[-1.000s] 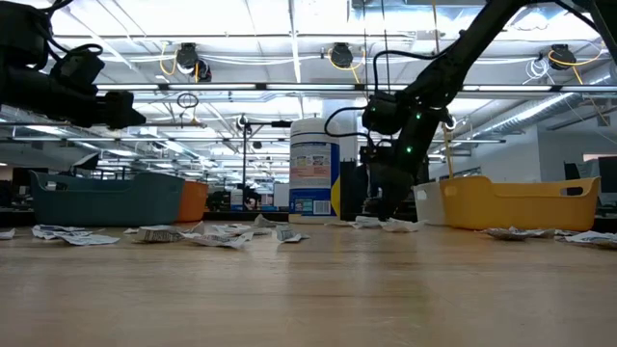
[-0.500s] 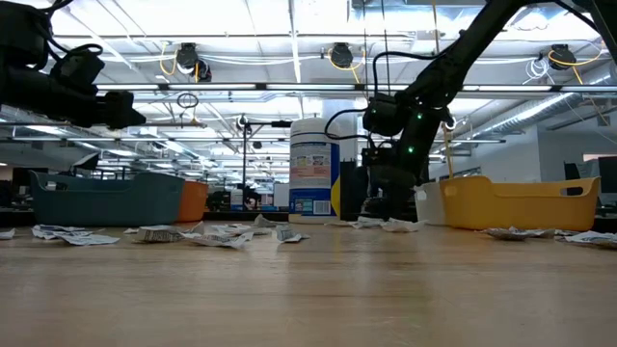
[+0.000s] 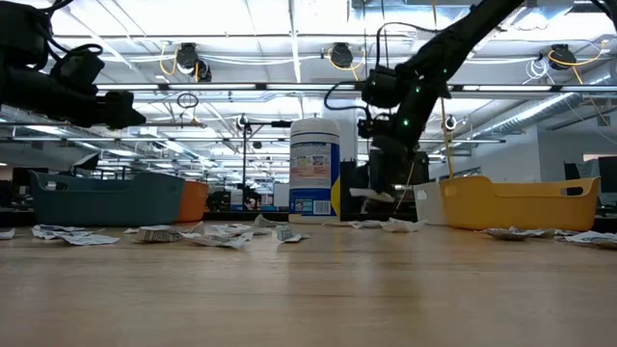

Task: Pick & Place First Aid Supplies
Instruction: Put the green bandage into the white bin

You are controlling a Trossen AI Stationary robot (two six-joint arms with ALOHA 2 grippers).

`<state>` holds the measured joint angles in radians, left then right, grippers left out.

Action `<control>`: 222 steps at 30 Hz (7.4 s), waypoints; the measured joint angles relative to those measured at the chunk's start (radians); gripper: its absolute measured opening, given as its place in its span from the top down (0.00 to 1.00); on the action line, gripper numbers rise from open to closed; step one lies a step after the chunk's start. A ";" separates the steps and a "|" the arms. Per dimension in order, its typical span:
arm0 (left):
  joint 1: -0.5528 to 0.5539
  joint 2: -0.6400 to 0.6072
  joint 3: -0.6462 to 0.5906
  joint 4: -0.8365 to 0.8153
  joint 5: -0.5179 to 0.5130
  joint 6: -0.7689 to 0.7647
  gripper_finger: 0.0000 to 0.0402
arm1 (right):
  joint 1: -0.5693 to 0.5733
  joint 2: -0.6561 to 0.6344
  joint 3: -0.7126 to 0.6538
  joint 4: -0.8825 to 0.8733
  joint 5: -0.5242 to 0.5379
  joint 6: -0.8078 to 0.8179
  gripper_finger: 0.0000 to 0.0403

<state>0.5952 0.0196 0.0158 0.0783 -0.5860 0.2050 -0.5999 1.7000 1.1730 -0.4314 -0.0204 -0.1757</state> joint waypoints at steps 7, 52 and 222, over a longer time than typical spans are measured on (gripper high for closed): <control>0.000 0.000 0.000 0.000 0.000 0.000 0.23 | 0.000 -0.053 0.060 -0.082 0.053 0.007 1.00; 0.000 0.000 0.000 0.000 0.000 0.000 0.23 | -0.370 -0.229 -0.220 -0.148 0.280 0.591 0.97; 0.000 0.000 0.000 0.000 0.000 0.000 0.23 | -0.402 -0.182 -0.270 -0.071 0.348 0.639 0.96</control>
<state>0.5950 0.0196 0.0154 0.0780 -0.5861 0.2050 -1.0023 1.5181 0.9028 -0.5019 0.3279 0.4632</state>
